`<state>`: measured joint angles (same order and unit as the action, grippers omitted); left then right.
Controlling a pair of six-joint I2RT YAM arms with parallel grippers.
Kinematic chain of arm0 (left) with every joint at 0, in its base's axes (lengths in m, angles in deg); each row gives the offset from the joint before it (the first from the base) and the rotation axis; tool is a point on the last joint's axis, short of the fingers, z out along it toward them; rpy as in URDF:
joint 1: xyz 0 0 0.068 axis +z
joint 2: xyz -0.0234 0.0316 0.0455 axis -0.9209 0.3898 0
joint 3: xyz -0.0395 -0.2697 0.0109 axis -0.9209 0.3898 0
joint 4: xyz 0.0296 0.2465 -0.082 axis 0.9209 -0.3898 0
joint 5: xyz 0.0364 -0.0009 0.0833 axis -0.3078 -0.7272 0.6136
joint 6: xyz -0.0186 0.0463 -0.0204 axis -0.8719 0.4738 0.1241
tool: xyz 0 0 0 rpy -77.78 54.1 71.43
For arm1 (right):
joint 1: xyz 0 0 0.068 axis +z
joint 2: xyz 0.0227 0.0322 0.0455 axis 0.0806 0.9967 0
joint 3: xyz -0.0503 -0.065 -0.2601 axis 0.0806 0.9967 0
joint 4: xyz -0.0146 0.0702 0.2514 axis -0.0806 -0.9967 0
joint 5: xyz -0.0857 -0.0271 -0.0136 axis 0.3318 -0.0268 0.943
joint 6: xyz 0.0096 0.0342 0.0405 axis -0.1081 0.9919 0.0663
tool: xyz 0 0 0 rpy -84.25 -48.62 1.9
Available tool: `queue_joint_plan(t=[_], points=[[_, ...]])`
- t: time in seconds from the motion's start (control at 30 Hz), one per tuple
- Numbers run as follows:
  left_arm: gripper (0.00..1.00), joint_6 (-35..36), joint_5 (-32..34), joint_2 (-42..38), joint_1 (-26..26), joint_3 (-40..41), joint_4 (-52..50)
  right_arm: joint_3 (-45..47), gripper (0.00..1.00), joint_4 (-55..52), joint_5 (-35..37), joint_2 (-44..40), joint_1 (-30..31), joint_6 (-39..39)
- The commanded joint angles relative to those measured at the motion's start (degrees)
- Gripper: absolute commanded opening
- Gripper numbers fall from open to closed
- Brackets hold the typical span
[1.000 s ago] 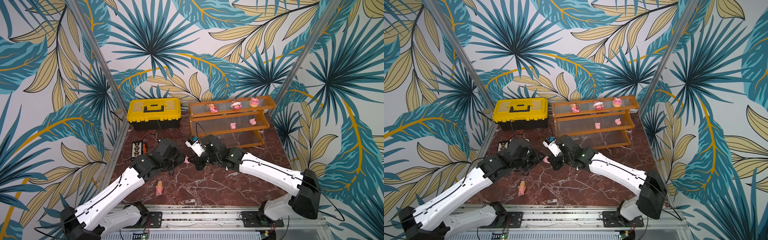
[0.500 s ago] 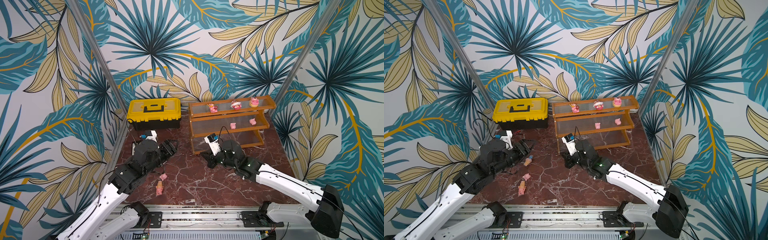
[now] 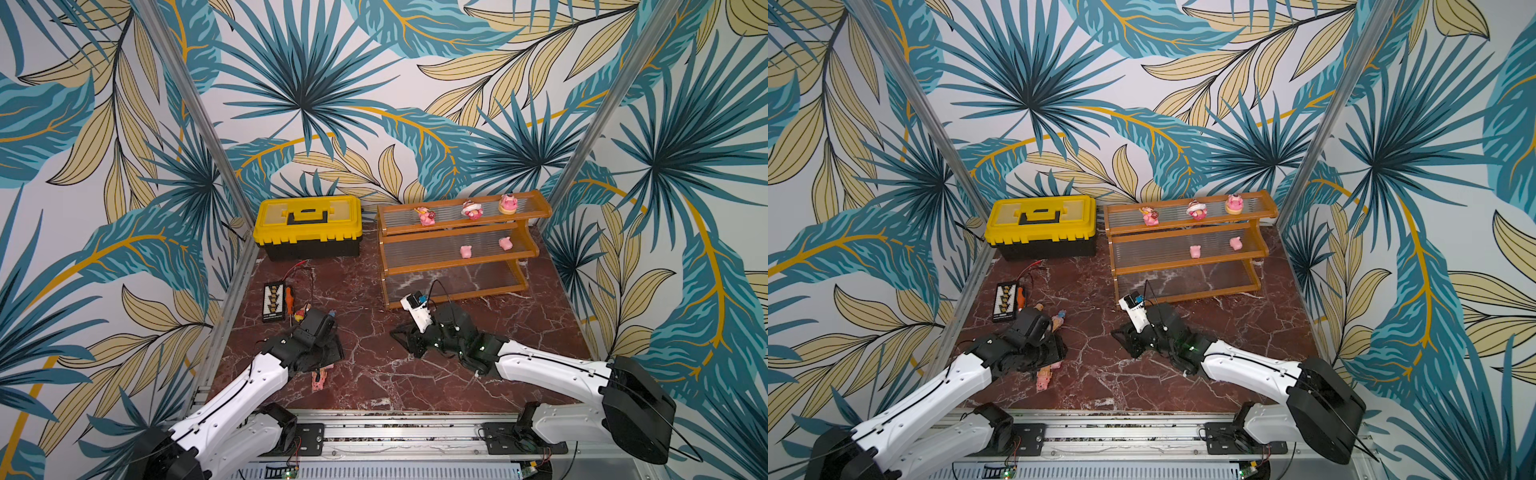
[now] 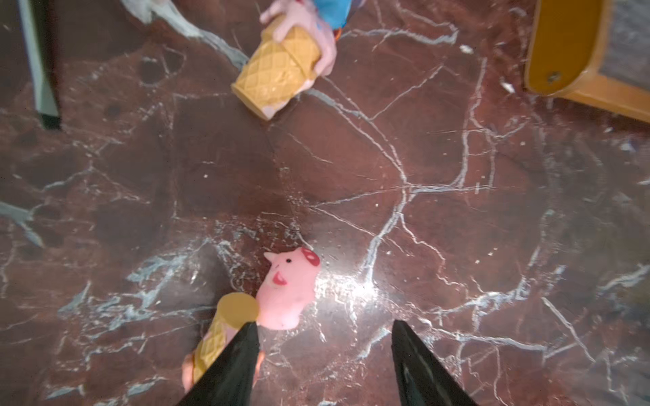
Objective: Organize plastic toys on shelves
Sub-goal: Pick up the plastic toy at the center of the board.
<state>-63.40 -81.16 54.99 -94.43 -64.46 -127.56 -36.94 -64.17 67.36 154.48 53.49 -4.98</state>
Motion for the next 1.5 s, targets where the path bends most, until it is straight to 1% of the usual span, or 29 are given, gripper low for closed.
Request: queue_joint_plan(t=[0.0,0.07,0.13,0.23,0.37,0.53,0.6,0.7,0.77,0.83,0.9,0.93,0.97,1.0,1.03,1.17,1.2,1.27,1.33,1.37,1.43,1.47], points=[[0.61,2.40,-0.64,2.99,1.93,-0.60,4.66,0.80,0.35,3.48,0.00,0.84,0.18,1.32],[0.55,6.22,-1.07,6.51,3.65,-2.20,6.43,0.84,0.35,3.37,0.28,0.87,0.14,1.83],[0.52,9.94,1.65,11.76,4.06,-5.73,2.75,1.15,0.34,3.57,0.17,0.55,0.18,2.33],[0.47,14.48,2.30,19.54,4.37,-10.57,-2.64,1.72,0.34,3.53,0.70,-0.29,0.09,2.52],[0.43,18.40,2.20,24.34,4.44,-12.01,-3.81,2.99,0.34,3.39,1.40,-1.87,0.22,2.56],[0.43,19.96,3.11,25.36,4.44,-13.55,-5.89,4.00,0.34,3.22,2.10,-3.25,0.14,2.77],[0.41,20.39,1.45,26.38,4.44,-13.20,-5.33,4.18,0.34,3.48,2.28,-3.44,0.10,2.79],[0.31,20.25,-0.11,28.43,4.44,-12.97,-5.01,4.01,0.34,3.71,2.31,-3.35,0.15,2.96],[0.27,19.99,-0.35,28.71,4.46,-13.13,-5.04,3.83,0.34,3.69,2.20,-3.35,0.10,3.11],[0.18,19.50,-0.30,28.16,4.44,-13.26,-5.05,3.83,0.34,3.57,2.13,-3.49,0.12,3.37],[0.17,19.07,-0.41,27.71,4.44,-13.42,-5.07,3.89,0.34,3.45,2.17,-3.70,0.15,3.70],[0.12,18.71,-0.51,27.60,4.52,-13.44,-5.05,3.96,0.34,3.36,2.16,-3.86,0.14,3.84],[0.10,18.34,-0.56,27.41,4.48,-13.44,-5.00,4.05,0.34,3.38,2.12,-4.01,0.10,4.06],[0.04,17.85,-0.96,27.16,4.64,-13.43,-4.69,4.10,0.34,3.34,2.18,-4.21,0.19,4.11],[0.00,17.12,-1.50,26.61,4.77,-13.35,-4.33,4.34,0.34,3.24,2.15,-4.47,0.11,4.26],[0.00,12.78,-4.69,22.35,5.89,-13.43,-2.75,5.05,0.34,3.41,1.32,-5.27,0.15,4.68],[0.00,10.63,-6.25,20.71,6.33,-13.59,-2.07,5.14,0.34,3.64,0.21,-5.33,0.18,4.58],[0.00,3.84,-9.95,17.33,7.26,-13.47,-0.29,5.10,0.34,4.64,-2.60,-5.20,0.69,3.34],[0.00,-6.80,-14.94,15.00,7.76,-13.26,1.79,4.58,0.37,4.83,-3.34,-5.62,2.98,-2.12],[0.00,-11.28,-17.96,14.63,7.75,-13.14,2.77,4.30,0.42,4.27,-2.78,-5.99,4.33,-5.45],[0.00,-20.98,-25.05,15.50,7.44,-13.57,3.14,3.30,0.48,3.16,-0.94,-6.97,7.44,-14.43],[0.00,-24.13,-27.04,15.91,7.12,-14.04,2.24,2.68,0.51,2.17,-0.08,-7.42,8.55,-18.29]])
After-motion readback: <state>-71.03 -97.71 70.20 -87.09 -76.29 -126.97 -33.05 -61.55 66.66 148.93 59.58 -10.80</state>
